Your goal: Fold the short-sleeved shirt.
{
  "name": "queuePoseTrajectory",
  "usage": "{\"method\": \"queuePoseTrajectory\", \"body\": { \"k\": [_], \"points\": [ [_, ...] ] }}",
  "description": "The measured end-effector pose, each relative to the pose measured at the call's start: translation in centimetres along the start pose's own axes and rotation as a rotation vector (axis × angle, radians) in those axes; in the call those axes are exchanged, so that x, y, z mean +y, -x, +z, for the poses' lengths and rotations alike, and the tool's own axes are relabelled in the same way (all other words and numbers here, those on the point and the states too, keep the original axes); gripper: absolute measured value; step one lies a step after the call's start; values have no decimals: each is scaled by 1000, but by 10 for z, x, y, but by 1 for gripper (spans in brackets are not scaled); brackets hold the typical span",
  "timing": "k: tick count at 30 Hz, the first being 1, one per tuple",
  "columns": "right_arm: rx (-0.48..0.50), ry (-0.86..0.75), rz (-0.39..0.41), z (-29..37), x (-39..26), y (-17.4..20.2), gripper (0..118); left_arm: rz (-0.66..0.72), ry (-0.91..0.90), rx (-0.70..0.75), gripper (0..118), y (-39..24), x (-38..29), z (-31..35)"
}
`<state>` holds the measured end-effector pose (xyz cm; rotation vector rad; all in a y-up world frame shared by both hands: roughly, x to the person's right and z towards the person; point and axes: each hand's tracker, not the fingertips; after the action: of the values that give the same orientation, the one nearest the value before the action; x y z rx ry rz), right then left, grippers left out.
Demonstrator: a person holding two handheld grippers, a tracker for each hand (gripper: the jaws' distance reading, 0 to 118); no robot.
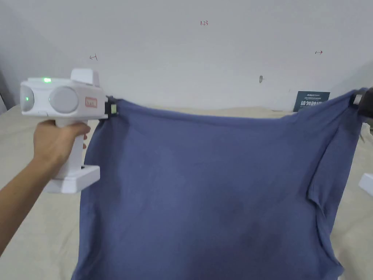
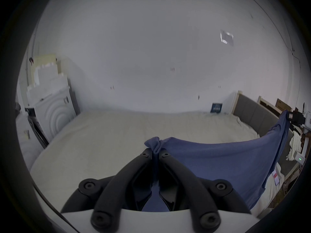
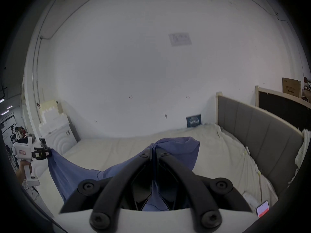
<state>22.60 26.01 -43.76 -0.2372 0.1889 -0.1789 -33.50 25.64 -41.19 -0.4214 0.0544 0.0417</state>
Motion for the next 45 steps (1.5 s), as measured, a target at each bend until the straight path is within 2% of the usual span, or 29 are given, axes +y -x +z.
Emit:
{"method": "queuePoseTrajectory", "body": {
  "k": [3,10,18,24,30,31,34,35,39,45],
  "points": [
    [10,-72,33,-2,38,11,2,-5,-70,14,3,2,43,13],
    [23,-229,52,-2,121,27,2,-45,-188,49,3,3,115,39],
    [19,-269,78,-15,145,23,2,-60,-200,62,3,-3,125,30],
    [0,-192,81,-49,100,-2,2,-62,-111,50,3,-4,85,-13],
    [-39,-56,58,-88,28,-32,2,-61,-2,43,3,-2,21,-64],
    [-46,-28,54,-99,11,-25,2,-60,28,42,3,-2,9,-71],
    [-55,32,45,-111,-25,-35,2,-58,79,37,3,-2,-25,-86],
    [-53,49,39,-100,-40,-25,2,-59,101,35,3,-2,-37,-90],
    [-43,115,26,-83,-89,-23,2,-53,165,33,3,1,-84,-93],
    [-11,178,-1,-29,-157,-23,2,-21,243,8,3,11,-156,-64]
  ]
}}
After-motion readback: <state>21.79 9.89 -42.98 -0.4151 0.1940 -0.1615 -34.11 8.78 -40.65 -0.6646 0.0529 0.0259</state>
